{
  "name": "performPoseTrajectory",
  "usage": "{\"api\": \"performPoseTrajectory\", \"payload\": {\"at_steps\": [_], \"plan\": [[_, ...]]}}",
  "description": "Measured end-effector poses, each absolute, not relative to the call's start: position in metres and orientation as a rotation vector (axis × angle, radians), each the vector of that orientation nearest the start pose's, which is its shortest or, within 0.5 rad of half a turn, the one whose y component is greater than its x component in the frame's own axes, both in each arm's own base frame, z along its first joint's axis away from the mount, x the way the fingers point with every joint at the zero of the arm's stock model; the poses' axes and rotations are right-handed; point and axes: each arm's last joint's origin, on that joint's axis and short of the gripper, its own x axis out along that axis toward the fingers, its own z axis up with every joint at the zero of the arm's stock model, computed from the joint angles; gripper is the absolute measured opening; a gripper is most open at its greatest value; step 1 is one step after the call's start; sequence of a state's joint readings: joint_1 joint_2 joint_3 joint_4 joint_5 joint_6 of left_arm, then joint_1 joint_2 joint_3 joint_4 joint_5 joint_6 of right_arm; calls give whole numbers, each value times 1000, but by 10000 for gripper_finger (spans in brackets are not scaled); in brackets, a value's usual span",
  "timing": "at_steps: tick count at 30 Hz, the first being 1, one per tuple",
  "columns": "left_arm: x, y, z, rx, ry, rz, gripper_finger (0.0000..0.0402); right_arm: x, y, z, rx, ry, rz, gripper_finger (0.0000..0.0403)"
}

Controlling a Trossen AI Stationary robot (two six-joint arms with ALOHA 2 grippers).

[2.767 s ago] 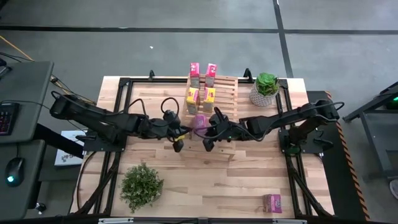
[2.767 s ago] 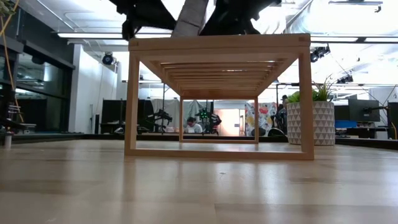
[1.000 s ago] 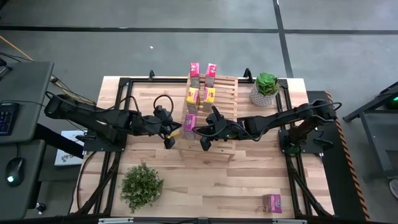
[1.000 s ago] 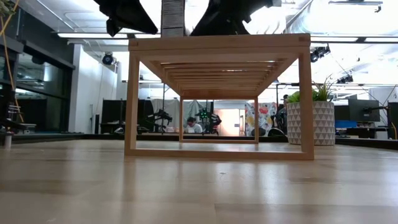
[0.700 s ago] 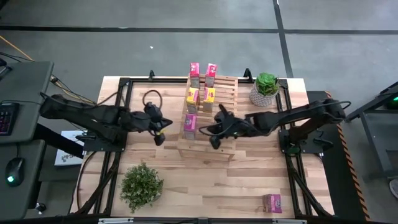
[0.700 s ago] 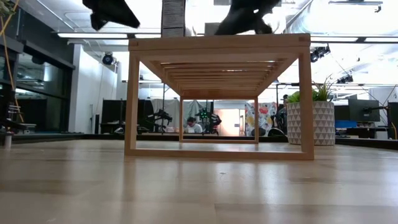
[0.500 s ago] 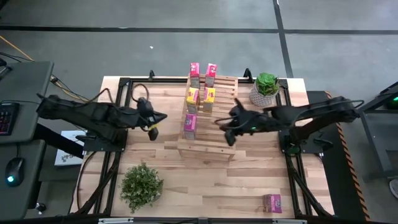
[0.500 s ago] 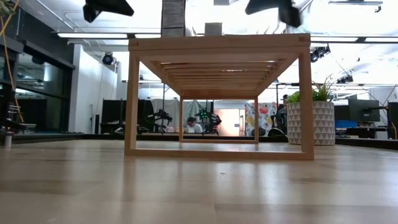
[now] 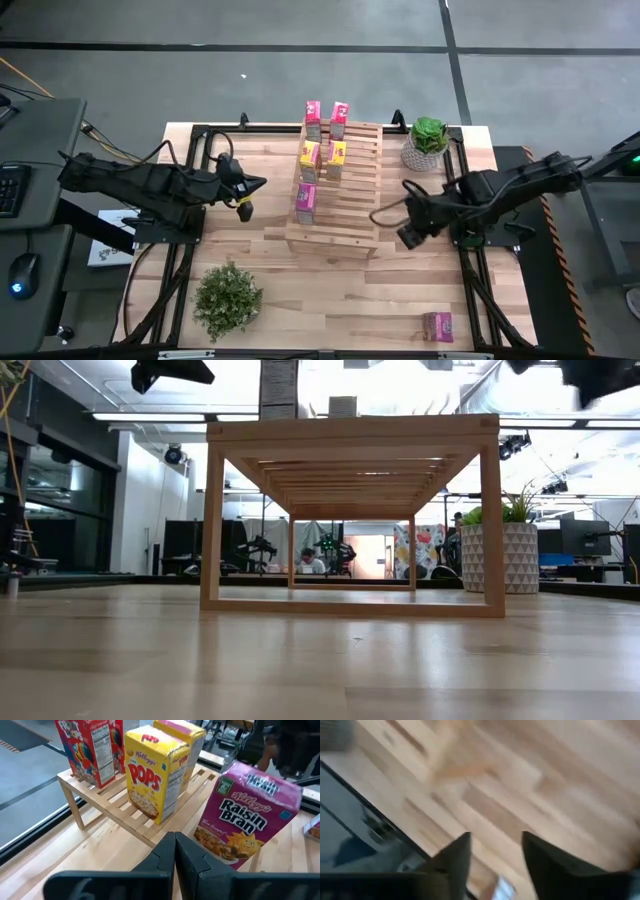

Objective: Stack cereal on shelf
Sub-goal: Put the purple cereal box on the shelf aligned with the purple cereal box

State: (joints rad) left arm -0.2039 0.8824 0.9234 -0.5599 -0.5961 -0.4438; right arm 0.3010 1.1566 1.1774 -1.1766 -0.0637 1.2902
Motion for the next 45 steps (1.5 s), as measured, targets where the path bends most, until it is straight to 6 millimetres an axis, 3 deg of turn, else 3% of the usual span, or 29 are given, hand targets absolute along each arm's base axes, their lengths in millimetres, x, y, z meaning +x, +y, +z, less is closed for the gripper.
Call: {"api": "performPoseTrajectory", "payload": {"at_steps": [4, 8, 17, 24, 29, 45], "plan": [[174, -20, 332, -227, 387, 476, 1, 173, 76, 319, 1039, 1313, -491, 247], [175, -20, 331, -225, 394, 474, 0, 160, 103, 319, 1128, 1390, -505, 290], [175, -20, 331, -226, 392, 474, 1, 129, 181, 304, 1334, 1375, -729, 298], [175, -20, 331, -226, 392, 474, 1, 138, 226, 272, 1297, 1533, -765, 298], [175, -20, 331, -227, 390, 474, 0, 147, 238, 258, 1297, 1510, -776, 298], [175, -20, 332, -246, 381, 476, 1, 166, 249, 227, 1253, 1502, -872, 297]]}}
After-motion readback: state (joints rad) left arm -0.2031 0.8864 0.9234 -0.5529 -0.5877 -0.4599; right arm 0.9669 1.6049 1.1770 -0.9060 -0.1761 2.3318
